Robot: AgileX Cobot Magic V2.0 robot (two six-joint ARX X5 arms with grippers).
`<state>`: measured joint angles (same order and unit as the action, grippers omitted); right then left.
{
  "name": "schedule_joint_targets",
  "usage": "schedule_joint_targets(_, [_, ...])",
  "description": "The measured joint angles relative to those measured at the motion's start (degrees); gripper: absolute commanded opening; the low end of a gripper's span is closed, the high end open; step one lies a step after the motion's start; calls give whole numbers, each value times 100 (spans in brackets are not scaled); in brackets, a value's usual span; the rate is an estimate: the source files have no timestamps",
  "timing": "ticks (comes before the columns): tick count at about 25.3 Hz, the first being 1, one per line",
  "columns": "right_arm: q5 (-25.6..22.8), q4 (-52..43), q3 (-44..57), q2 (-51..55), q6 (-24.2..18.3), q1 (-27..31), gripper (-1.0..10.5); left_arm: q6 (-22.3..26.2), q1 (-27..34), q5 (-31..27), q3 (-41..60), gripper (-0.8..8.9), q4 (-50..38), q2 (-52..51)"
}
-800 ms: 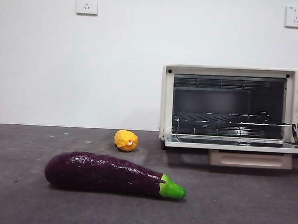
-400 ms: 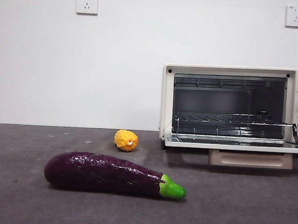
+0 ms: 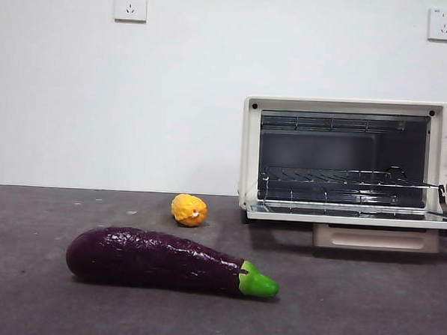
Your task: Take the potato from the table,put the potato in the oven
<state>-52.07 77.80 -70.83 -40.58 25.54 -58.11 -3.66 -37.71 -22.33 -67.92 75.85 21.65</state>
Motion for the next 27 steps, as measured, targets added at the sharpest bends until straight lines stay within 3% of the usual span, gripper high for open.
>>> schedule_joint_targets(3, [0, 0, 439, 385, 326, 0, 150, 52, -66, -13, 0, -5, -2, 79])
schedule_joint_targets(12, [164, -319, 1296, 627, 719, -275, 149, 105, -299, -162, 0, -5, -404, 94])
schedule_joint_targets(20, [560, -3136, 2306, 570, -35, -208, 150, 103, -341, -162, 0, -5, -437, 101])
schedule_joint_targets(27, [1735, -4197, 2852, 251, -514, 732, 151, 101, -345, -164, 0, -5, -437, 111])
